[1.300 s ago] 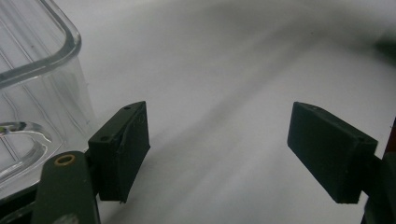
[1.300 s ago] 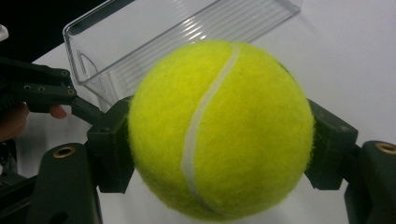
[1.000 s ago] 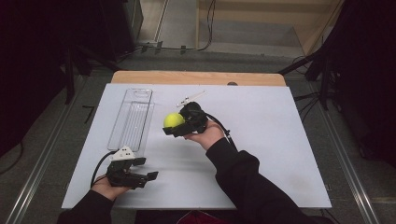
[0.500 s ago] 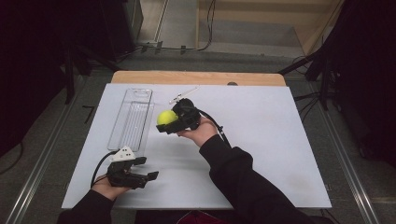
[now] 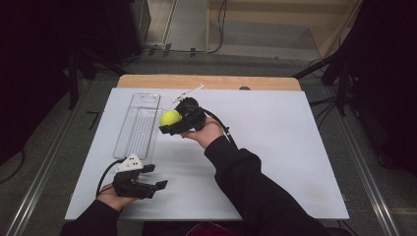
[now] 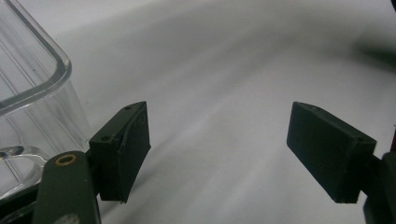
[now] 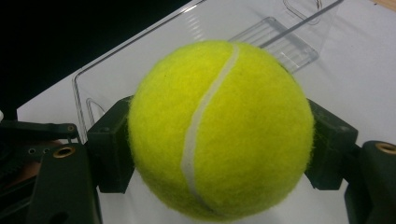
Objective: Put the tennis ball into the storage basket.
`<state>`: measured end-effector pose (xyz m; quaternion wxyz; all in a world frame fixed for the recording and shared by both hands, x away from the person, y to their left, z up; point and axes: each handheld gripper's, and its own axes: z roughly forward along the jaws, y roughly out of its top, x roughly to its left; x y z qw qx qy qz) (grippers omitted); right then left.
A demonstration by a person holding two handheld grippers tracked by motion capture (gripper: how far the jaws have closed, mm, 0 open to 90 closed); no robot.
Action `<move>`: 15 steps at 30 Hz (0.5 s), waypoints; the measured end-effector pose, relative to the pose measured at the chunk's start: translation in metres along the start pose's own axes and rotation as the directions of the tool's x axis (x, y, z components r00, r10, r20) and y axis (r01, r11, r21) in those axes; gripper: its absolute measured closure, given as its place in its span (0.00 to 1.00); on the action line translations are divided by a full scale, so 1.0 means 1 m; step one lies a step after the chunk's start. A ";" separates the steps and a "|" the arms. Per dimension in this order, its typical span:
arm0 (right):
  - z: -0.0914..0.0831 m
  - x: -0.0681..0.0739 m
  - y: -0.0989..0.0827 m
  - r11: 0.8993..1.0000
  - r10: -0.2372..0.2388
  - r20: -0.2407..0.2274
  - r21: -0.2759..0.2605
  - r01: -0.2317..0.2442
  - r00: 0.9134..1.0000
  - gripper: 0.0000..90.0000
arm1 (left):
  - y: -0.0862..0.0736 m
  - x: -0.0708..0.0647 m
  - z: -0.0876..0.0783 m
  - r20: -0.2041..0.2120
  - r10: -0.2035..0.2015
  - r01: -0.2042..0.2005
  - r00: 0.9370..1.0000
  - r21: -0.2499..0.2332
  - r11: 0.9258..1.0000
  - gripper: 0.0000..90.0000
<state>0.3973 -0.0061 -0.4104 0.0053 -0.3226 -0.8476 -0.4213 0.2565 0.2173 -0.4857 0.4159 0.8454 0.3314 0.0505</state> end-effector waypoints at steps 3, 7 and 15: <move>0.003 0.001 0.007 1.000 -0.007 0.004 0.003 0.007 1.000 0.26 | 0.000 0.000 0.000 0.001 0.002 -0.002 1.000 0.001 1.000 0.25; 0.006 0.002 0.012 1.000 -0.009 0.005 0.002 0.009 1.000 0.26 | 0.000 0.000 0.000 0.000 0.010 -0.010 1.000 0.003 1.000 0.25; 0.013 0.003 0.025 1.000 -0.001 -0.005 -0.013 0.001 1.000 0.26 | -0.001 0.000 0.000 0.003 0.004 -0.004 1.000 0.003 1.000 0.24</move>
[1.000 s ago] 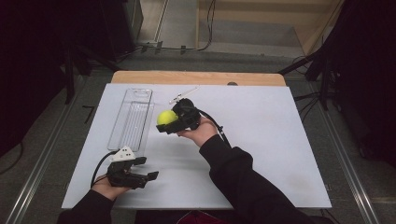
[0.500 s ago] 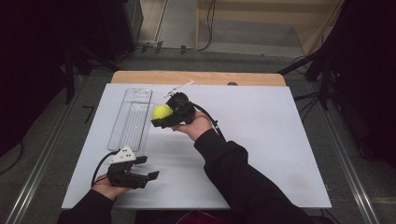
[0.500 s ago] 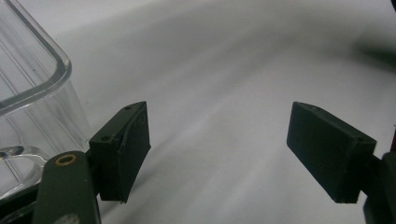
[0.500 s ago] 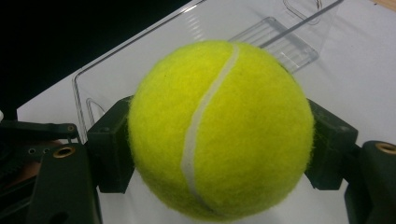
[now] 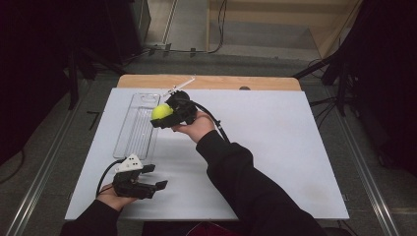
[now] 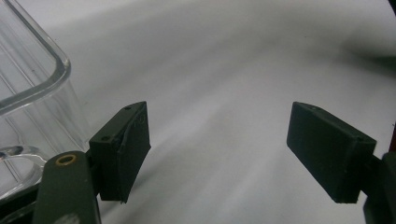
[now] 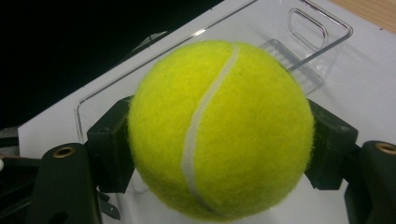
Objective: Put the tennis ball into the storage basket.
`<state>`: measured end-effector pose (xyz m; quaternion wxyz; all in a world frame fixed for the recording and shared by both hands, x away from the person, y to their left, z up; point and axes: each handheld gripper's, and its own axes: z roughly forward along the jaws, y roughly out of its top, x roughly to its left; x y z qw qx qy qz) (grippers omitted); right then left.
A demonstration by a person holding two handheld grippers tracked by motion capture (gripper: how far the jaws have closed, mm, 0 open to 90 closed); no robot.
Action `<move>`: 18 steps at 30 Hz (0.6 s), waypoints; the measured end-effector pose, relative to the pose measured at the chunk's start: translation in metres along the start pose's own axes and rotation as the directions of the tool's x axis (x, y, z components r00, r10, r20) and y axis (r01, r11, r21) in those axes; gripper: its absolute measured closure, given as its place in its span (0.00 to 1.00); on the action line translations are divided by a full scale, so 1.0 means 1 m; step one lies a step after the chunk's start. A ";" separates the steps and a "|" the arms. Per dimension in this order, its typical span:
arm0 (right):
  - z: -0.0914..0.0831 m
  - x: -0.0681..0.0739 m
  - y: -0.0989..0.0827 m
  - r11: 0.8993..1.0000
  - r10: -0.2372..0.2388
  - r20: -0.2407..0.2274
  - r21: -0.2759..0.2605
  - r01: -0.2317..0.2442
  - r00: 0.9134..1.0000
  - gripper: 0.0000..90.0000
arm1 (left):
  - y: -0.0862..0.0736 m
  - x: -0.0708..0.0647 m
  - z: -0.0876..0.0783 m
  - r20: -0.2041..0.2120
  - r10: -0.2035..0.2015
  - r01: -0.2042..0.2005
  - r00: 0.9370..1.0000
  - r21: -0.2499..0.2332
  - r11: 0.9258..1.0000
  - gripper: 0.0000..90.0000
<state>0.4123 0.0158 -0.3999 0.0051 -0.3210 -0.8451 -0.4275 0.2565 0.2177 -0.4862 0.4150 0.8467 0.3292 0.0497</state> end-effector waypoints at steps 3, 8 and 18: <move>0.002 0.000 0.003 1.000 -0.001 0.003 0.001 0.001 1.000 0.26 | 0.000 0.000 0.000 0.000 0.001 -0.001 1.000 -0.002 1.000 0.25; 0.007 0.001 0.010 1.000 -0.004 0.006 0.004 0.004 1.000 0.26 | 0.000 0.000 -0.001 0.000 0.000 0.000 1.000 -0.003 1.000 0.25; 0.022 0.007 0.029 1.000 -0.021 0.019 0.012 0.021 1.000 0.26 | 0.000 0.001 -0.001 0.004 0.000 0.000 1.000 -0.006 1.000 0.25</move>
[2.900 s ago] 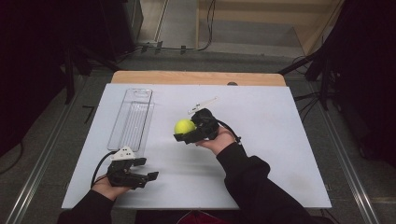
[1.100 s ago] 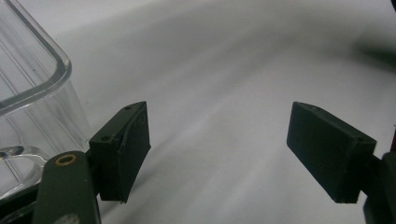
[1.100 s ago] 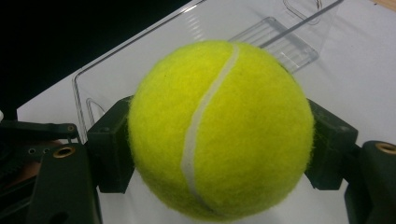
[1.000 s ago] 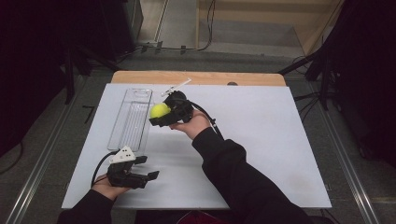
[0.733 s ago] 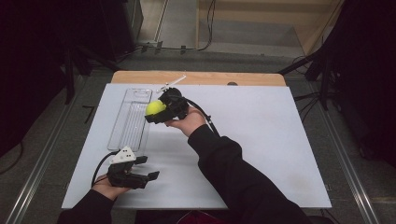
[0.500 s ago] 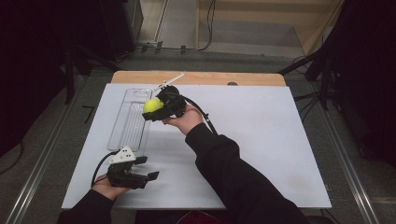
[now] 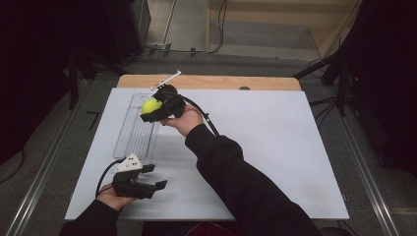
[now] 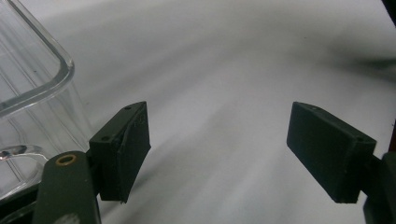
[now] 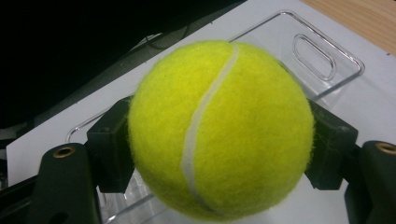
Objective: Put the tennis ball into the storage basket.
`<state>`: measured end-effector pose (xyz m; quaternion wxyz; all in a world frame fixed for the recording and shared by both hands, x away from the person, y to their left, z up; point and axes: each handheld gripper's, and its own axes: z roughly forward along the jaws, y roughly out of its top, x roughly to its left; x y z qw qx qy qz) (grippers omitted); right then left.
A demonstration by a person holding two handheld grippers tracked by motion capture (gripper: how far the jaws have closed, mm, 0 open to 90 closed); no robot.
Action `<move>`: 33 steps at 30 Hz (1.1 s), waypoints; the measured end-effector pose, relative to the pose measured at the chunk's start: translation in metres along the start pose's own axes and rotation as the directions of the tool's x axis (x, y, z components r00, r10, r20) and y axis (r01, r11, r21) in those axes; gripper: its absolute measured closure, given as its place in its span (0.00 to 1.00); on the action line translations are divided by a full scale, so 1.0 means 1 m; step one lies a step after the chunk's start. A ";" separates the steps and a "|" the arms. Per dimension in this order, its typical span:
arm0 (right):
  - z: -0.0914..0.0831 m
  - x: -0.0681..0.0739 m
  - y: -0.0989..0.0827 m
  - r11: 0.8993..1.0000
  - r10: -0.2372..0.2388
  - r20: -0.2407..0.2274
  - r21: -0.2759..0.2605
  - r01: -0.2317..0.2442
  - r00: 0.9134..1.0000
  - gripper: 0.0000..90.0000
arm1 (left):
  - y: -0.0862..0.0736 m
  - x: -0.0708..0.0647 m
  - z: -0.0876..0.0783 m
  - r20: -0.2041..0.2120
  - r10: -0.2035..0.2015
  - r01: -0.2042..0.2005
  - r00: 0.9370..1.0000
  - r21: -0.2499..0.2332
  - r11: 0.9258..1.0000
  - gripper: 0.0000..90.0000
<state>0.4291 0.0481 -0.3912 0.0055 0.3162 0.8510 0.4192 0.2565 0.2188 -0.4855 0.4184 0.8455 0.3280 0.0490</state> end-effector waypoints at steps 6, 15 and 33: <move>0.011 0.008 0.010 1.000 -0.013 0.001 0.011 0.013 1.000 0.26 | 0.000 0.000 0.000 0.000 0.005 -0.005 1.000 -0.001 1.000 0.25; 0.025 0.016 0.018 0.999 -0.026 0.000 0.018 0.026 1.000 0.26 | 0.000 -0.001 -0.001 0.000 0.003 -0.003 1.000 -0.005 1.000 0.24; 0.048 0.019 0.018 0.999 -0.008 -0.014 0.030 0.009 1.000 0.26 | 0.000 0.000 -0.001 0.002 0.005 -0.005 1.000 -0.004 1.000 0.25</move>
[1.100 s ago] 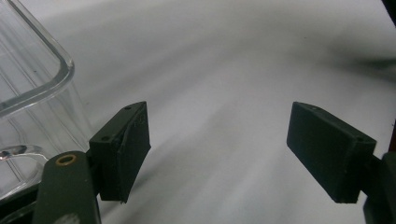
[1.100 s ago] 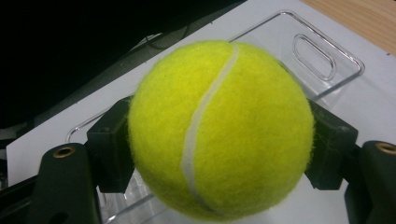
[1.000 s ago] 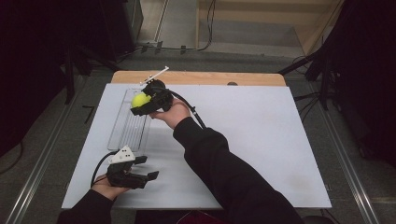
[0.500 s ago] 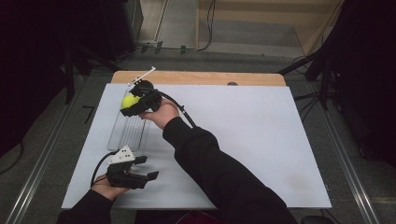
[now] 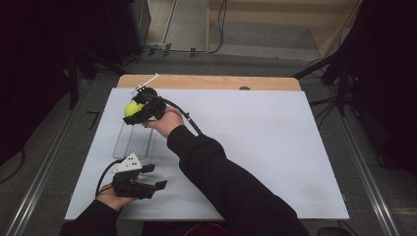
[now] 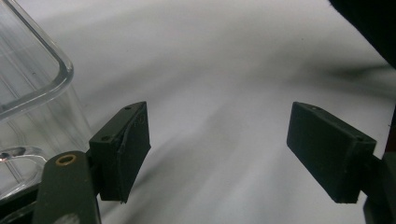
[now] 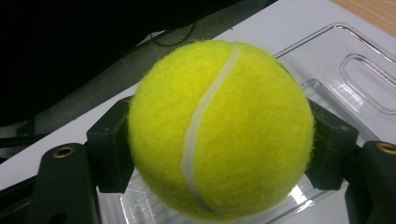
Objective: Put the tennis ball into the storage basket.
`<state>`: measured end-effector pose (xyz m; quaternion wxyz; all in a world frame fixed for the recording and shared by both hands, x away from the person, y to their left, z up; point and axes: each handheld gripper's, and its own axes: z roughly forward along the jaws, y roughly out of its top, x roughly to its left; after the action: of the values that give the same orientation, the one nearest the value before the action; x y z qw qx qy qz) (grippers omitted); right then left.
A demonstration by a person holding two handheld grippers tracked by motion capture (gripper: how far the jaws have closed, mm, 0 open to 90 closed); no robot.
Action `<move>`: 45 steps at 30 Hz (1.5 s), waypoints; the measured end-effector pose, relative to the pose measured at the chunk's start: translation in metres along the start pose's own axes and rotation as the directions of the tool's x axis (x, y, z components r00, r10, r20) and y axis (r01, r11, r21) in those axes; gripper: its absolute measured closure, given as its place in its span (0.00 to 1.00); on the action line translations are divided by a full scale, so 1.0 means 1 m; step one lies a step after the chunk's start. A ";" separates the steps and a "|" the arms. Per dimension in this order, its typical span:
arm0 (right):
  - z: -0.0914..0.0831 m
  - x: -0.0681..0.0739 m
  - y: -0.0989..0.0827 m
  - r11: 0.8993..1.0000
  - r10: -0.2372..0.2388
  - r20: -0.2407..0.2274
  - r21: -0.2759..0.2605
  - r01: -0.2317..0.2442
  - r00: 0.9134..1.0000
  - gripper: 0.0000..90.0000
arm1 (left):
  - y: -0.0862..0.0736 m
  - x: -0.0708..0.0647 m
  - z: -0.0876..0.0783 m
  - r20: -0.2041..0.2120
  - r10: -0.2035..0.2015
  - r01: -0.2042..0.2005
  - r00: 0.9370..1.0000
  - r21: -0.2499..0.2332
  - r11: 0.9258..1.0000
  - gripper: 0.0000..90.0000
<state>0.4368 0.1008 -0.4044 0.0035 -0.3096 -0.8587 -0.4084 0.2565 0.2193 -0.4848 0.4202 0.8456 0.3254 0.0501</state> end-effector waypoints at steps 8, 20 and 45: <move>0.009 -0.001 -0.004 1.000 0.011 -0.008 0.020 -0.011 1.000 0.25 | 0.000 0.000 0.000 0.003 0.000 0.000 1.000 -0.004 1.000 0.25; 0.027 -0.003 -0.015 0.998 0.034 0.011 0.050 -0.035 0.999 0.24 | 0.000 0.000 0.000 0.005 -0.002 0.002 1.000 0.000 1.000 0.25; -0.018 -0.015 -0.029 0.999 0.017 0.010 0.039 -0.018 1.000 0.18 | 0.002 0.001 0.003 0.005 -0.002 0.002 1.000 0.006 1.000 0.25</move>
<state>0.4292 0.0665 -0.4169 0.0089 -0.3190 -0.8638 -0.3898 0.2593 0.2164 -0.4856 0.4185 0.8466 0.3256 0.0466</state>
